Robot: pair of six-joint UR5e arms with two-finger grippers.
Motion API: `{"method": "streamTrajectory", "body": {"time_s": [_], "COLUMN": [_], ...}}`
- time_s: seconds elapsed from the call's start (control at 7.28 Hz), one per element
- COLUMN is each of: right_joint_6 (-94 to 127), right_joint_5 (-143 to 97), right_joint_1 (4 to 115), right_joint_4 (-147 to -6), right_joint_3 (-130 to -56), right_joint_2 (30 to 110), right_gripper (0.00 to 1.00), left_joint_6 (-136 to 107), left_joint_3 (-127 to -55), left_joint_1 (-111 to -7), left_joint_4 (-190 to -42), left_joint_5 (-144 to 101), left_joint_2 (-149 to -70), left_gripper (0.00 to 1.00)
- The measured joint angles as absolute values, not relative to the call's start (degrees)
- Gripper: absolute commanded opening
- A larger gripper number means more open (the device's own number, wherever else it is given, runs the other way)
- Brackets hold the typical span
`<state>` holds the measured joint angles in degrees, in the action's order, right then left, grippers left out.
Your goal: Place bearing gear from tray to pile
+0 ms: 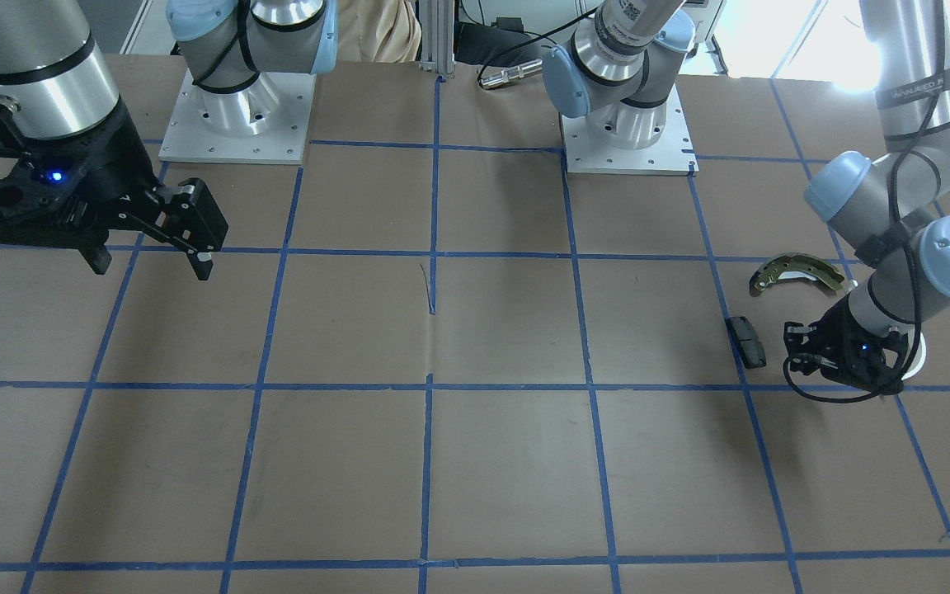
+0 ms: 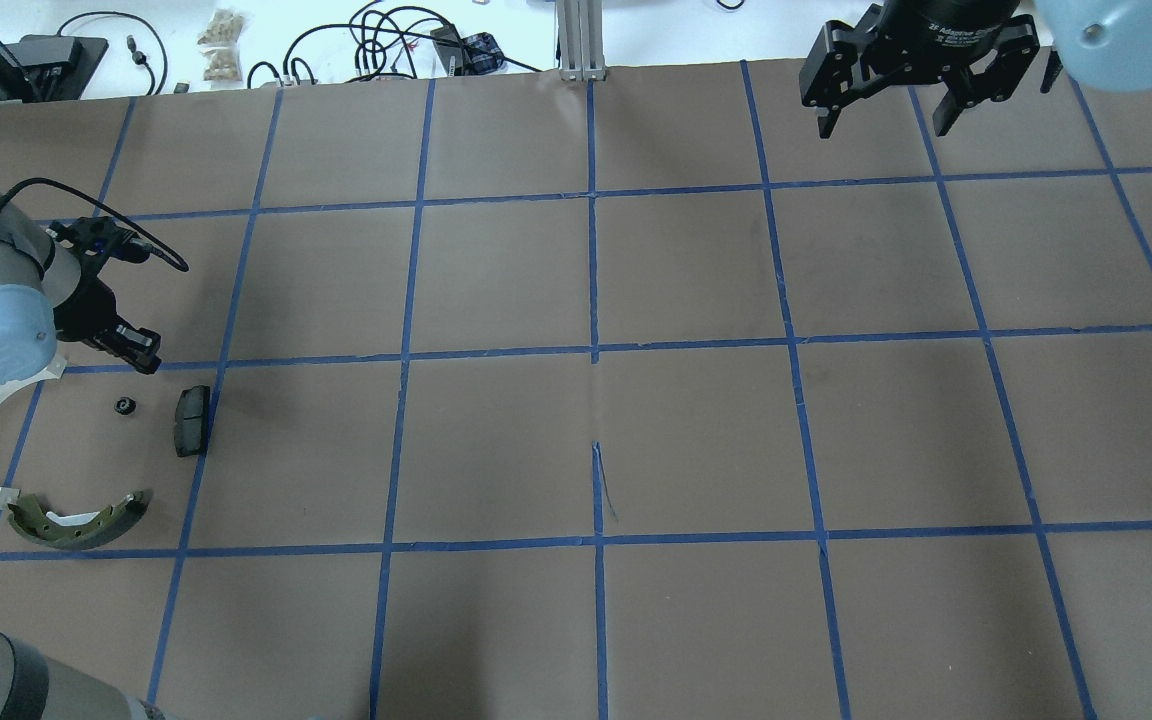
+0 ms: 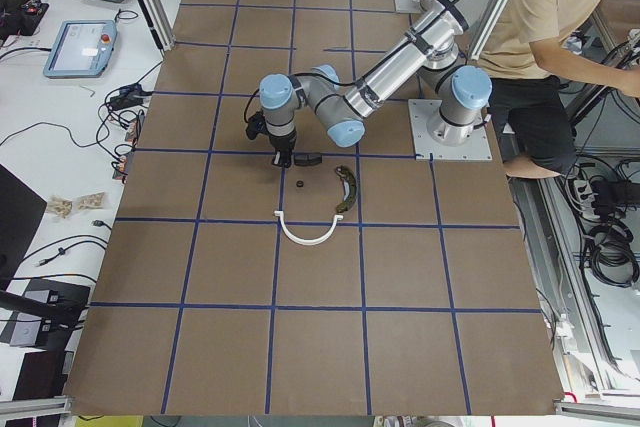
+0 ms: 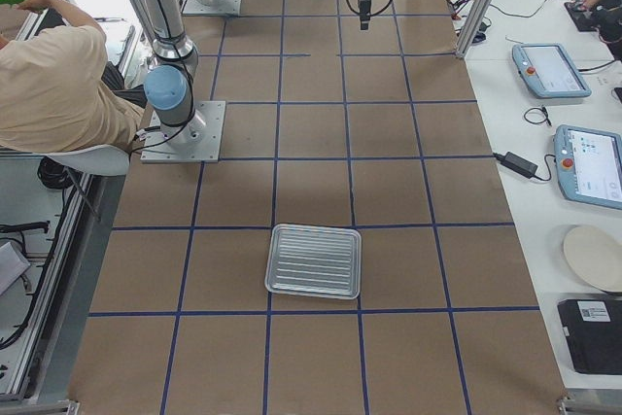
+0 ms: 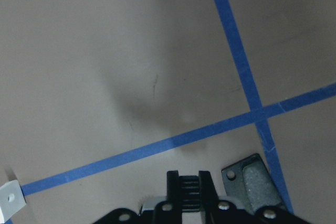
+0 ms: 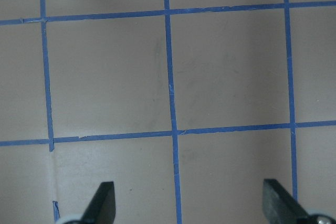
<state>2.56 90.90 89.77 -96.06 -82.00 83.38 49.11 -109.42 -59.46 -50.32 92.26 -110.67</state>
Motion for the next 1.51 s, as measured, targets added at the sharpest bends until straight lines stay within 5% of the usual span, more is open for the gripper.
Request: {"method": "streamTrajectory", "body": {"time_s": [0.14,0.69,1.24,1.51], "right_joint_6": [2.55,2.55,2.55,2.55], "right_joint_5": [90.92,90.98,91.05,91.11], "right_joint_1": [89.75,89.74,89.58,89.57], "right_joint_4": [-96.09,-96.05,-95.91,-95.91], "right_joint_3": [-82.00,-82.06,-82.09,-82.09], "right_joint_2": [83.37,83.38,83.52,83.57], "right_gripper": [1.00,1.00,1.00,1.00], "left_joint_6": [49.19,44.44,12.02,7.14], "left_joint_3": [-110.55,-108.26,-82.84,-77.23], "left_joint_1": [-58.65,-63.53,-89.14,-95.81], "left_joint_4": [-49.91,-57.61,-88.65,-93.66], "left_joint_5": [91.29,91.75,94.34,94.49], "left_joint_2": [-110.42,-106.20,-102.26,-99.78], "left_gripper": [1.00,1.00,1.00,0.98]}}
